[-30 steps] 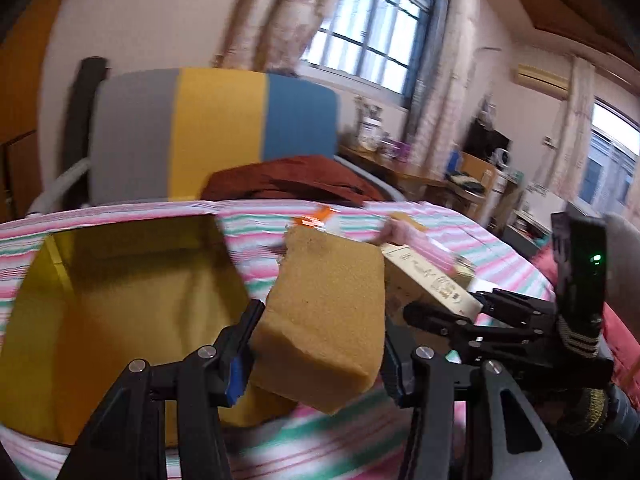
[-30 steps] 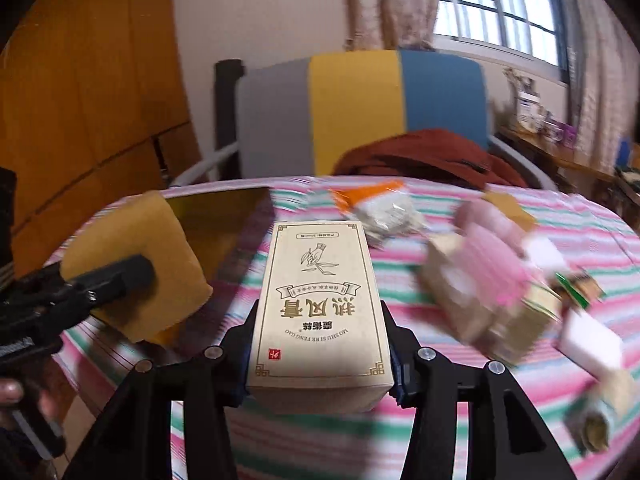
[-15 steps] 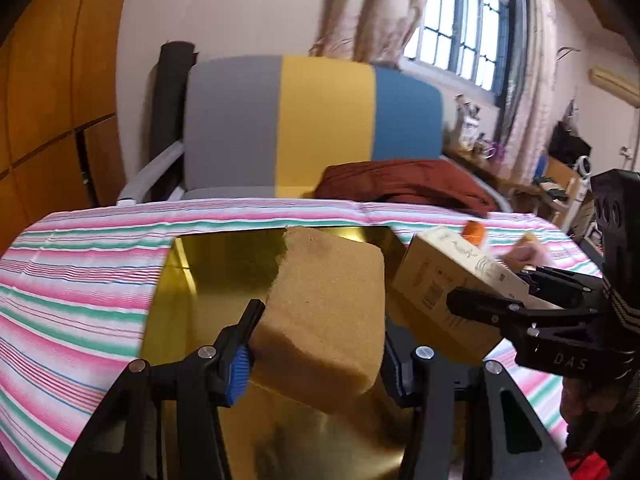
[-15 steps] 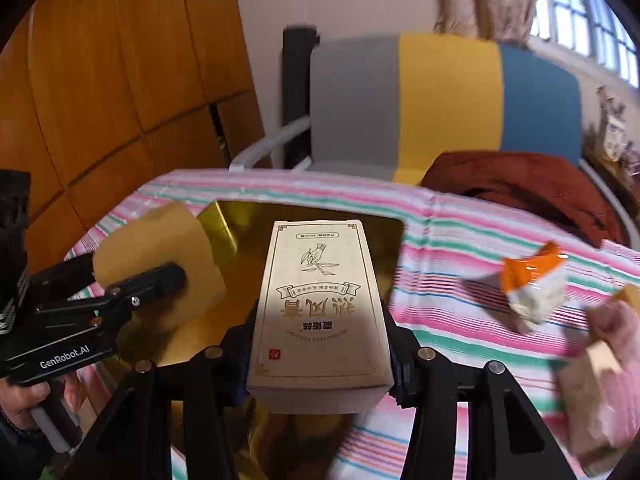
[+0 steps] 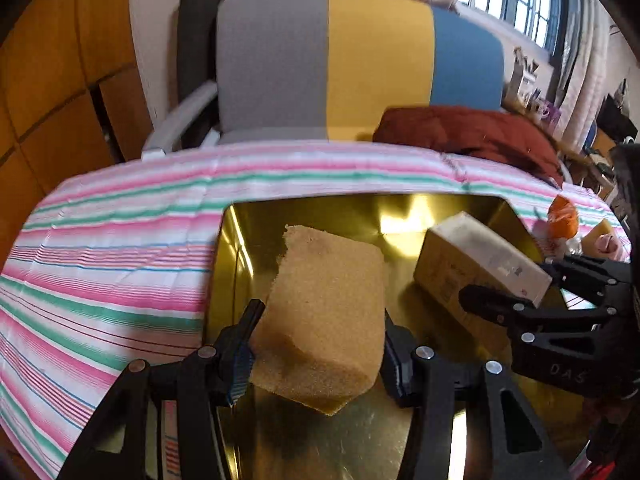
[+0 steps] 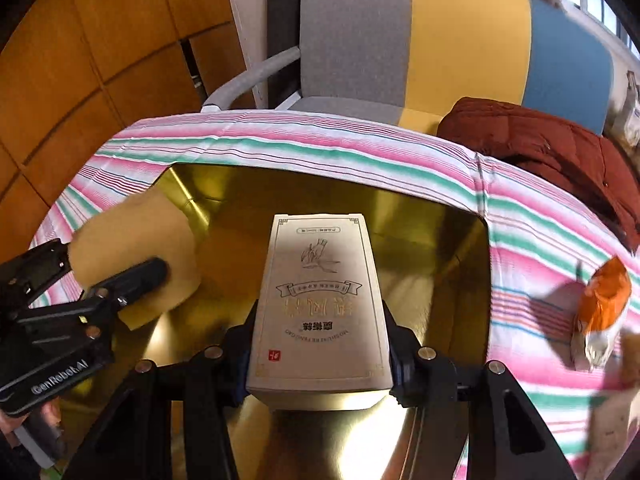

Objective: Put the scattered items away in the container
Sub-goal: 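Carry both items over the tin while the right tool releases the cream box inside, then lower the yellow sponge into the tin and open the left tool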

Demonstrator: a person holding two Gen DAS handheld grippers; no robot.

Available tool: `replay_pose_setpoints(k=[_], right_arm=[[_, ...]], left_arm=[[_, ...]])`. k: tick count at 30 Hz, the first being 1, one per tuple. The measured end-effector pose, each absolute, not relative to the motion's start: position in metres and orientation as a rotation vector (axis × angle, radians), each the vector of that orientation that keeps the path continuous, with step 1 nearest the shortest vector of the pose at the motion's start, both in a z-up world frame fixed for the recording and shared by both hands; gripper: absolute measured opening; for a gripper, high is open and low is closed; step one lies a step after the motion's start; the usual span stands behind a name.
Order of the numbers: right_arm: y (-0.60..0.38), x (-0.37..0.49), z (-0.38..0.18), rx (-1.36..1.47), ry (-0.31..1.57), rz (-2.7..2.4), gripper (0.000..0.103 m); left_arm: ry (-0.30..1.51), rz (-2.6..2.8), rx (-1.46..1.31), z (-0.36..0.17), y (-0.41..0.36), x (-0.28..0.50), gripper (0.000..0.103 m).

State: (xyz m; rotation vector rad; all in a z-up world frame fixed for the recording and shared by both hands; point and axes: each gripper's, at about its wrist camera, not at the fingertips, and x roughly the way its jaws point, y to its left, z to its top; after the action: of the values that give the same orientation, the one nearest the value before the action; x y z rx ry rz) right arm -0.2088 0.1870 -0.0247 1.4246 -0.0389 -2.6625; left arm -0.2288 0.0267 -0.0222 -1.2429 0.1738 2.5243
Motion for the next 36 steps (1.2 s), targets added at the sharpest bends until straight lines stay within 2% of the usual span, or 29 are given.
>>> replay_pose_setpoints(k=[6,11,14,20,22,31,36], right_arm=[[0.18,-0.228,-0.036,1.468,0.034,-2.665,0.052],[0.186,-0.234,-0.049,1.497,-0.037,-2.619,0.055],[0.19,-0.233,-0.049,1.491,-0.074,-2.622,0.065],[0.192,-0.227,-0.038,1.42,-0.096,-2.655,0.071],[0.191,-0.223,-0.036,1.405,-0.074,-2.675,0.077],[0.194,-0.204,-0.022,1.32,-0.026,-2.746,0.078],[0.201,-0.195,-0.015,1.276,-0.064,-2.759,0.078]], left_arm=[[0.134,2.524,-1.3,-0.027,0.027,-0.252,0.053],[0.135,2.509,-1.336,-0.031,0.029,-0.262,0.055],[0.135,2.505,-1.35,-0.029,0.028,-0.265,0.057],[0.151,2.544,-1.323,-0.023,0.019,-0.255,0.059],[0.131,2.536,-1.322,-0.023,0.016,-0.253,0.06],[0.061,2.544,-1.292,-0.018,0.004,-0.239,0.062],[-0.004,2.592,-1.203,-0.002,-0.015,-0.216,0.062]])
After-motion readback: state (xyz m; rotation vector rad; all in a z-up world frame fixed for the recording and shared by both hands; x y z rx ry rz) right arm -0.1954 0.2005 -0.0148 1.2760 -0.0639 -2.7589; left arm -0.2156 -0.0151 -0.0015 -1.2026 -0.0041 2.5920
